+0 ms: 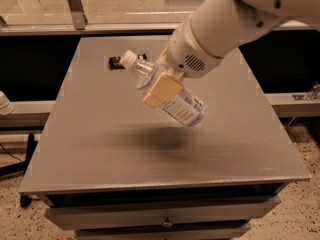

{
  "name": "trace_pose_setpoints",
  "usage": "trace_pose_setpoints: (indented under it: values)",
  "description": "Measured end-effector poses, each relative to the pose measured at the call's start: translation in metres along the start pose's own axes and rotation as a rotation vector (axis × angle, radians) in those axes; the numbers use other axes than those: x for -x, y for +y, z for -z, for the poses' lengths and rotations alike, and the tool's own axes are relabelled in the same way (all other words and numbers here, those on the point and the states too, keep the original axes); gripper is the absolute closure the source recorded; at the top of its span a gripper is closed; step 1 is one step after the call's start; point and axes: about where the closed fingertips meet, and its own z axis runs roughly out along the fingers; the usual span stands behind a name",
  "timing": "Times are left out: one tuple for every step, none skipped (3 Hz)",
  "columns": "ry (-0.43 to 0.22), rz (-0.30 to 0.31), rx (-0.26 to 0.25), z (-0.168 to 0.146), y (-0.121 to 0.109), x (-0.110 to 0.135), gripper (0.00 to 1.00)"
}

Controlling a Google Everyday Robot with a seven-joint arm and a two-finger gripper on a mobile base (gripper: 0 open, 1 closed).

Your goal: Knock blue plastic bottle over

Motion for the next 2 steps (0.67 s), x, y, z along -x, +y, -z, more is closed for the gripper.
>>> trace_pose_setpoints:
  values:
    - [0.147, 0.038, -0.029, -0.037, -0.001, -0.016, 1.00]
    - [0.307, 0.068, -0.080, -0.062, -0.015, -0.057, 0.82]
